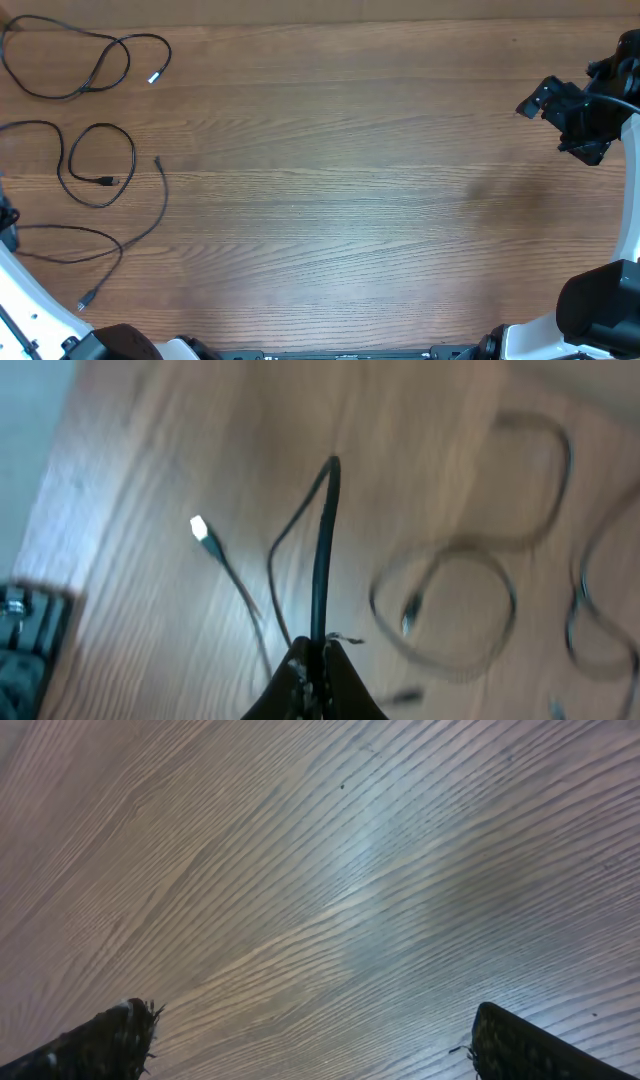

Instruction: Untangle cables

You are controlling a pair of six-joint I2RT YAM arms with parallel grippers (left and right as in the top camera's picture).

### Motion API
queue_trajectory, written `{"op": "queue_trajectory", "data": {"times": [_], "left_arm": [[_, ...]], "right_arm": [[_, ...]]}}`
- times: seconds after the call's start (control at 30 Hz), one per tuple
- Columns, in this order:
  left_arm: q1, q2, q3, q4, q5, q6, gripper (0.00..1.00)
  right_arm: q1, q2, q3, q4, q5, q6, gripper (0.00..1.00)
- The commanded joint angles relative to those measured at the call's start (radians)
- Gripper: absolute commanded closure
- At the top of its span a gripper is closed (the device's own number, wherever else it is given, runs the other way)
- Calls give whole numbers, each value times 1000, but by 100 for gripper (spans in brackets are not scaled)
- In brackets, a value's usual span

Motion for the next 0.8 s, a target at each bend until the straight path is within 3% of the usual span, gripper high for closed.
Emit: {"op": "queue_trajectory", "data": {"times": [0.0, 0.3, 0.53, 0.57, 0.63, 0.67, 0.77], "left_arm": [[48, -4, -64, 58, -143, -21, 96], [121, 13, -199, 306, -220, 39, 96], [122, 119, -201, 482, -268, 258, 96], [122, 141, -201, 497, -268, 274, 93], [122, 204, -201, 528, -265, 301, 49], [122, 224, -201, 536, -261, 314, 39], [119, 272, -201, 557, -243, 388, 38]], "right_arm": [[1, 2, 2, 3, 0, -4, 0], [1, 2, 2, 3, 0, -4, 0], [1, 2, 2, 3, 0, -4, 0], [1, 2, 2, 3, 0, -4, 0], [1, 2, 2, 2, 0, -4, 0], [1, 2, 2, 3, 0, -4, 0], [1, 2, 2, 3, 0, -4, 0]]}}
